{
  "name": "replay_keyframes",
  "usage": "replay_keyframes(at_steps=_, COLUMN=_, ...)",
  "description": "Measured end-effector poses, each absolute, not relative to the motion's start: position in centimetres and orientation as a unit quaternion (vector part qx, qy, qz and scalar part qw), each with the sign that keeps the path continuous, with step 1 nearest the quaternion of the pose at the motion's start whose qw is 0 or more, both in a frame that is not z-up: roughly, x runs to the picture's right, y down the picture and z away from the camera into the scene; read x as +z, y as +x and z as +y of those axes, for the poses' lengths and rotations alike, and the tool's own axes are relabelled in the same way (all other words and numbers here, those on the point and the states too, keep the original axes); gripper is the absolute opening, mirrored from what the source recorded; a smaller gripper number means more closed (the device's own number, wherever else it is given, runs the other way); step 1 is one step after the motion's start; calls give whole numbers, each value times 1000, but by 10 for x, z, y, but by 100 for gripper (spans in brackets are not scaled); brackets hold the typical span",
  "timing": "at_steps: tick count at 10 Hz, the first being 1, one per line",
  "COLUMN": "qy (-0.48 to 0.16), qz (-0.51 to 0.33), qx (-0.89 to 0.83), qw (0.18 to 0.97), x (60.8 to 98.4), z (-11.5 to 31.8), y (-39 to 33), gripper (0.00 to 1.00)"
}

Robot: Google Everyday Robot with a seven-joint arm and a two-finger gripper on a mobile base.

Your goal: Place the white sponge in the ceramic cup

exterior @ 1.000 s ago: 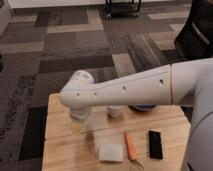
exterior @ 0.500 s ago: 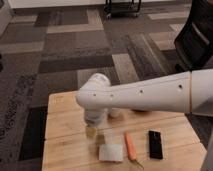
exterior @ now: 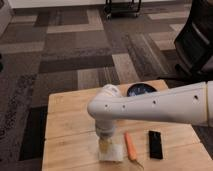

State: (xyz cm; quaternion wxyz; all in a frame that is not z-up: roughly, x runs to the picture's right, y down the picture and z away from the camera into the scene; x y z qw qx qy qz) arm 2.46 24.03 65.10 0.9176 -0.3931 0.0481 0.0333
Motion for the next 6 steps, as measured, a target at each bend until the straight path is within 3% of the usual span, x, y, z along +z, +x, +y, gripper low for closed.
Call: replay_keyframes(at_steps=6, qy=-408, qz=63, qx=-13, qw=911, x=657, z=269, y=25, gripper=65)
